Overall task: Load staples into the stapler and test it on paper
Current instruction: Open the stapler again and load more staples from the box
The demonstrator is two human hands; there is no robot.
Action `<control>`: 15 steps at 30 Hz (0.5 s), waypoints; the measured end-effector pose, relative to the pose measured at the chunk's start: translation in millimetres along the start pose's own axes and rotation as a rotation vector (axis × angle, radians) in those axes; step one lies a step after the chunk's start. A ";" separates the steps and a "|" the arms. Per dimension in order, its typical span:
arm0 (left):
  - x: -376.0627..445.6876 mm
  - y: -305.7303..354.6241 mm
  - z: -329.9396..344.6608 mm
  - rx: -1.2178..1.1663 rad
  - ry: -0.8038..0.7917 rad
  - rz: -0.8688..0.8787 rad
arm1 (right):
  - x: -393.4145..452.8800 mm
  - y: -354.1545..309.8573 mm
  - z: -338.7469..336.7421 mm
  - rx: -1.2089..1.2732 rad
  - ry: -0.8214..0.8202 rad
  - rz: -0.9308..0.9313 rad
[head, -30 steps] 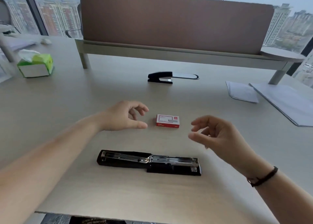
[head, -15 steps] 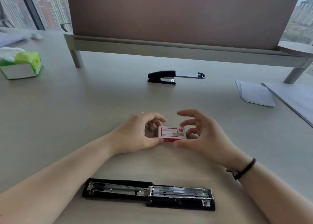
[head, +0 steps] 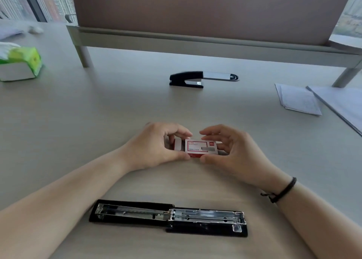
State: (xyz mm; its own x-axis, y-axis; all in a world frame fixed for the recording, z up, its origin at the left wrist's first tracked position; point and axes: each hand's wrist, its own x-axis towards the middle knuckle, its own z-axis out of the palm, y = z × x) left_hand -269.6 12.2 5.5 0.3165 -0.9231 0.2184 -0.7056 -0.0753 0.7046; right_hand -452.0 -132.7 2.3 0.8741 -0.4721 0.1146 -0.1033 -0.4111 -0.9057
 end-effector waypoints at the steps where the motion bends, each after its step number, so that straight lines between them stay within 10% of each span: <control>1: 0.0 0.3 -0.3 -0.011 -0.007 -0.009 | 0.2 -0.7 0.1 -0.043 0.009 -0.011; 15: -2.3 -5.7 -12.3 -0.065 -0.051 -0.063 | -1.6 -3.2 -14.1 -0.291 0.073 -0.062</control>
State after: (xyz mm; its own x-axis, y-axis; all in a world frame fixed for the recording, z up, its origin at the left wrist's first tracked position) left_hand -258.5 19.4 9.3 0.3249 -0.9355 0.1390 -0.6426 -0.1105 0.7582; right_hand -459.8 -141.6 10.7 0.8478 -0.4893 0.2044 -0.1916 -0.6420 -0.7423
